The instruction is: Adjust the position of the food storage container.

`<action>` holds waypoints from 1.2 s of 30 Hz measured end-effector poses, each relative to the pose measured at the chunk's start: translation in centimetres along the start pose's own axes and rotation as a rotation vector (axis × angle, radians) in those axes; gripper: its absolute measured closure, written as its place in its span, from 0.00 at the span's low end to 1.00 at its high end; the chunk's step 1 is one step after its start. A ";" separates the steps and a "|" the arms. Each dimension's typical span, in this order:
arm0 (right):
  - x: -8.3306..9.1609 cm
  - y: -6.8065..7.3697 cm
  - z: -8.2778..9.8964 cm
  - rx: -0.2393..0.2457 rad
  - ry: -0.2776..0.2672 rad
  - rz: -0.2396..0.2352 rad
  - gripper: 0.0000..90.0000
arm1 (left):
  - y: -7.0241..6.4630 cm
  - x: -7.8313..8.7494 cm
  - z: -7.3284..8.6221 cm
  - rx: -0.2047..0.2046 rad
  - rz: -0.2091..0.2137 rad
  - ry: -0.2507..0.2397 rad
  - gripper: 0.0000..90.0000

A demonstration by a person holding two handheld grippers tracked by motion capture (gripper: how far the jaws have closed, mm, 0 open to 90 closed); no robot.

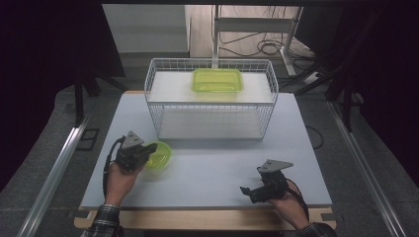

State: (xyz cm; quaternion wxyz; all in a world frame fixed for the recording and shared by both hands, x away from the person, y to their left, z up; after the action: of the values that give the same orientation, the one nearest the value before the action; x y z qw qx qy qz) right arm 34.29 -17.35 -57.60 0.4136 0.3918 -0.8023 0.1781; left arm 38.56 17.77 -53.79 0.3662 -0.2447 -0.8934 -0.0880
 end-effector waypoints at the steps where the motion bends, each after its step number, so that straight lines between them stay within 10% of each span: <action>1: -0.1 0.0 0.0 0.000 0.003 -0.002 0.03 | 0.6 0.1 0.1 0.005 -0.008 -0.006 1.00; 14: -0.4 0.0 0.4 -0.007 0.032 0.003 0.04 | 5.6 -1.2 2.6 0.091 -0.097 0.043 1.00; 36: -0.7 0.2 0.9 0.008 0.070 0.010 0.04 | 2.2 -2.0 3.3 0.060 -0.092 0.084 1.00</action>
State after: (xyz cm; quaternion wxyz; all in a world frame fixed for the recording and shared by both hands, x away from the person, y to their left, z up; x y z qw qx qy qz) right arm 33.91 -17.41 -58.65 0.4389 0.3832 -0.7885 0.1970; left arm 38.87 19.99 -57.55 0.4062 -0.1884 -0.8898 -0.0882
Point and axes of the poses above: each handheld gripper's, and its own axes: x roughly backward along the jaws, z roughly out of its underside, y roughly to its left, the point moved 10 cm from there along -x, roughly forward along the jaws, and after that the axes turned 10 degrees about y, right-handed, at the moved point
